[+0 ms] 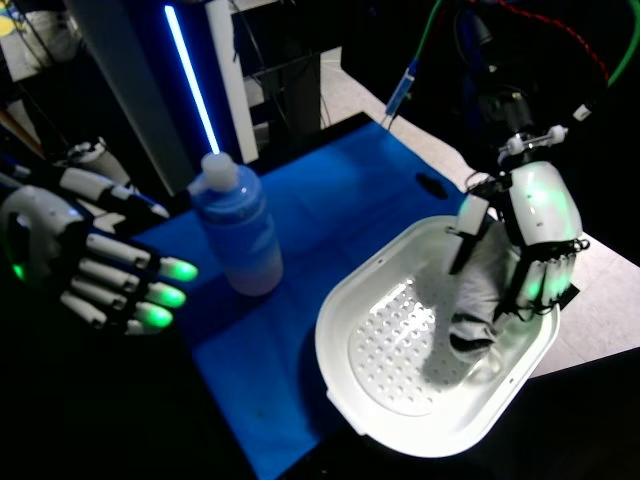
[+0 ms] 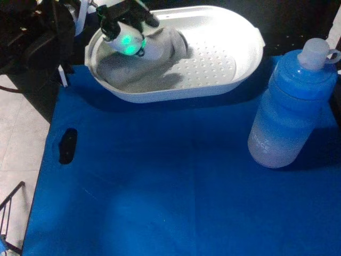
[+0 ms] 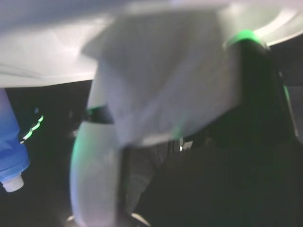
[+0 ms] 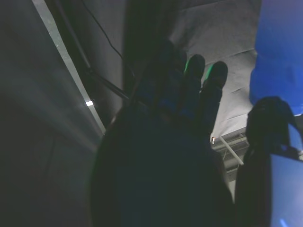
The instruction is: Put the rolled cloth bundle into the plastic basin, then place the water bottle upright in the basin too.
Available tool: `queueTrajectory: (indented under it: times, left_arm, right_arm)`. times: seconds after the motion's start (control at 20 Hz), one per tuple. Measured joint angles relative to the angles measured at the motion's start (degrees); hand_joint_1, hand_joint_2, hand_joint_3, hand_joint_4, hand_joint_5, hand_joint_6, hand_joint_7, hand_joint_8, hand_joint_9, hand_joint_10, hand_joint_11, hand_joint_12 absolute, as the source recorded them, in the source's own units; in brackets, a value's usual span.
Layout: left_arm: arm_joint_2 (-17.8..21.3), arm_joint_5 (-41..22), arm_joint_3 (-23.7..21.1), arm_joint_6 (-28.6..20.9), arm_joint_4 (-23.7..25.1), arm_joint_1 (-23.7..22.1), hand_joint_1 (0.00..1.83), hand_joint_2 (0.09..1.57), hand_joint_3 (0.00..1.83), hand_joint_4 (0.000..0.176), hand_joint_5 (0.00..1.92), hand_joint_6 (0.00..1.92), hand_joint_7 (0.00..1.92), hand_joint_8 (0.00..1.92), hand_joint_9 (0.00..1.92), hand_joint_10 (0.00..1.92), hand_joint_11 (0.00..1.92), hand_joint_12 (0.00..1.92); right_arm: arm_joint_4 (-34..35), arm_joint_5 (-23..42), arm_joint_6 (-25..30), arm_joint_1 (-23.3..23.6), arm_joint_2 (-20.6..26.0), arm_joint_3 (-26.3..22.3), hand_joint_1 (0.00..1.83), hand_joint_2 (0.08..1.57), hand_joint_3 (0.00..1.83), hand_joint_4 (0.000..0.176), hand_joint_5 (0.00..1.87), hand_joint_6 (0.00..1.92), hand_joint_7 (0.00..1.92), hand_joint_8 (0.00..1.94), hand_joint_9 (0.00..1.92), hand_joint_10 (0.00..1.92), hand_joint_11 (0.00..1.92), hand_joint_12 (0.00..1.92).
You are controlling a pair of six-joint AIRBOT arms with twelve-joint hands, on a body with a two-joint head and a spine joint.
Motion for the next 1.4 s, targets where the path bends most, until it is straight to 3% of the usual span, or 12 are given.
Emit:
queueTrajectory:
  times: [0.05,0.35,0.55,0.65,0.7,0.75,0.8,0.85,0.9,1.05,1.2,1.4]
  left_arm:
    - [0.4,-0.7,-0.8,0.0,0.5,0.0,0.44,0.91,0.00,0.171,0.20,0.00,0.24,0.00,0.23,0.00,0.00,0.64]
    - [6.7,-4.7,-7.6,-0.2,2.9,0.0,0.27,0.93,0.00,0.176,0.00,0.00,0.00,0.00,0.00,0.00,0.00,0.37]
    - [17.0,-13.4,-17.4,-1.3,2.9,4.1,0.25,0.88,0.00,0.174,0.00,0.00,0.00,0.00,0.00,0.00,0.01,0.21]
    - [20.5,-18.7,-19.6,-7.4,2.9,8.5,0.33,0.87,0.00,0.176,0.00,0.00,0.01,0.00,0.00,0.00,0.00,0.12]
    - [22.3,-21.9,-21.1,-9.4,1.9,10.9,0.32,0.88,0.00,0.176,0.00,0.00,0.02,0.00,0.00,0.00,0.00,0.05]
    - [24.7,-26.0,-23.8,-9.7,0.3,13.6,0.39,0.87,0.00,0.147,0.02,0.01,0.06,0.01,0.01,0.00,0.02,0.01]
    - [25.9,-28.1,-25.1,-9.7,-0.3,15.0,0.41,0.87,0.00,0.150,0.02,0.00,0.05,0.01,0.00,0.00,0.00,0.00]
    - [27.9,-32.0,-27.6,-9.5,-2.1,17.8,0.45,0.89,0.00,0.157,0.00,0.00,0.01,0.00,0.00,0.00,0.00,0.00]
    - [30.1,-35.8,-30.4,-8.9,-4.1,21.1,0.49,0.89,0.00,0.175,0.00,0.00,0.00,0.00,0.00,0.00,0.00,0.00]
    - [34.7,-43.8,-37.5,-3.2,-11.6,30.4,0.53,0.85,0.00,0.175,0.00,0.00,0.00,0.00,0.00,0.00,0.00,0.00]
    - [35.4,-54.2,-42.3,-2.5,-24.1,43.5,0.49,0.86,0.00,0.176,0.00,0.00,0.00,0.00,0.00,0.00,0.00,0.00]
    - [35.5,-65.8,-47.2,-2.5,-30.2,52.6,0.52,0.90,0.02,0.176,0.00,0.00,0.00,0.00,0.00,0.00,0.00,0.00]
  right_arm:
    - [0.0,0.0,0.0,0.0,0.0,0.0,0.53,1.40,0.00,0.016,0.49,0.00,0.39,0.00,0.29,0.00,0.00,0.81]
    - [0.1,-0.1,0.2,0.0,-0.3,0.0,0.51,1.39,0.00,0.027,0.46,0.00,0.36,0.00,0.27,0.00,0.00,0.81]
    - [0.0,0.0,0.3,0.0,0.3,-0.5,0.50,1.37,0.00,0.000,0.36,0.00,0.34,0.00,0.33,0.01,0.00,0.88]
    - [0.0,-0.2,0.3,0.0,0.8,-0.6,0.57,1.34,0.00,0.057,0.30,0.00,0.28,0.00,0.25,0.00,0.00,0.75]
    - [-0.2,-0.2,0.5,0.0,1.2,-0.6,0.67,1.31,0.00,0.117,0.30,0.00,0.25,0.00,0.21,0.00,0.00,0.70]
    - [-0.6,-0.2,0.7,0.0,1.9,-0.8,0.75,1.26,0.00,0.129,0.30,0.00,0.23,0.00,0.19,0.00,0.00,0.79]
    - [-0.8,0.0,0.7,0.0,2.2,-0.8,0.78,1.24,0.00,0.132,0.28,0.00,0.21,0.00,0.17,0.00,0.00,0.72]
    - [-1.1,0.3,0.8,0.6,2.8,-0.9,0.79,1.19,0.00,0.169,0.23,0.00,0.19,0.00,0.17,0.00,0.00,0.64]
    - [-1.6,1.1,0.7,1.2,3.1,-1.0,0.78,1.17,0.00,0.176,0.21,0.00,0.21,0.01,0.17,0.00,0.00,0.63]
    - [-2.4,4.5,0.8,2.2,3.4,-1.6,0.76,1.08,0.00,0.176,0.12,0.00,0.21,0.00,0.20,0.01,0.00,0.71]
    - [-4.1,6.7,0.9,5.0,3.5,-2.0,0.81,0.93,0.00,0.176,0.12,0.00,0.22,0.00,0.18,0.01,0.00,0.81]
    - [-6.2,7.5,0.9,8.7,3.2,-2.0,0.85,0.86,0.00,0.176,0.13,0.00,0.24,0.01,0.21,0.01,0.00,0.95]
